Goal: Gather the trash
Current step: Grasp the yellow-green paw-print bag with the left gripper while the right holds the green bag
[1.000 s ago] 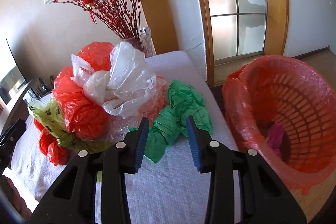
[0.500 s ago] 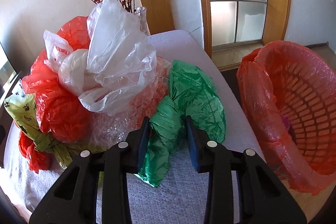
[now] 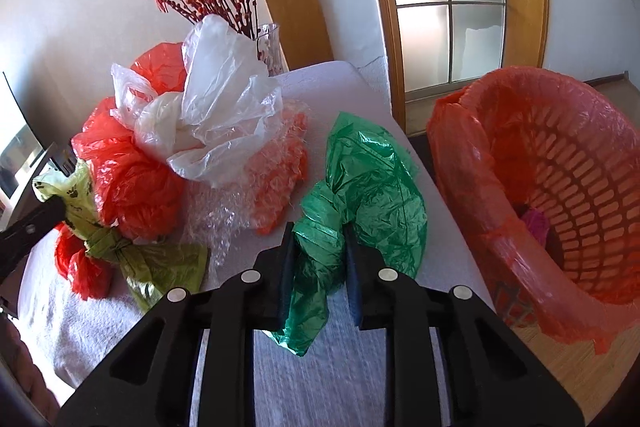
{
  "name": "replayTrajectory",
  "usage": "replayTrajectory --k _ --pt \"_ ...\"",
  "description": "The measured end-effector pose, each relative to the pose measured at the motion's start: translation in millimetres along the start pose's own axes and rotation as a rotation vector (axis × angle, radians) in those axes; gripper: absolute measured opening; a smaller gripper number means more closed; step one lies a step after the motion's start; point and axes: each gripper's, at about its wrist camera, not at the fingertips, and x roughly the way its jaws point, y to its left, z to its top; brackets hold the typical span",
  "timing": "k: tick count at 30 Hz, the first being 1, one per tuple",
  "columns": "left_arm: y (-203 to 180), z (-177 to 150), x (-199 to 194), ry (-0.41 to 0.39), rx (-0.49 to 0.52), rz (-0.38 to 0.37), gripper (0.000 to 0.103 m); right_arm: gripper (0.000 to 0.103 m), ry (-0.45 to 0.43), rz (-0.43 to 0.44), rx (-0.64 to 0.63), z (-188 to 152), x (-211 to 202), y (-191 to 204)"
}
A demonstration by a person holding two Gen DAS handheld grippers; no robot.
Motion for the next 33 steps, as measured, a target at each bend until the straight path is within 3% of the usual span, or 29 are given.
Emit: replayTrajectory --k 3,5,8,24,33 --pt "-2 0 14 0.042 -0.018 0.013 0.049 0.023 -0.007 0.013 -0.001 -2 -8 0" --pt "1 0 21 0.063 -0.040 0.001 0.023 0.023 -0.011 0.020 -0.006 -3 -12 3" --pt "9 0 22 0.071 -0.077 -0.046 0.008 0.023 -0.019 0.020 -0.025 -4 -15 8" --pt "31 2 -48 -0.080 -0.080 -0.131 0.005 0.023 -0.081 0.039 -0.041 -7 -43 7" --pt "9 6 -58 -0.108 -0.061 -0.219 0.005 0.023 -0.111 0.035 -0.032 -6 -60 -1"
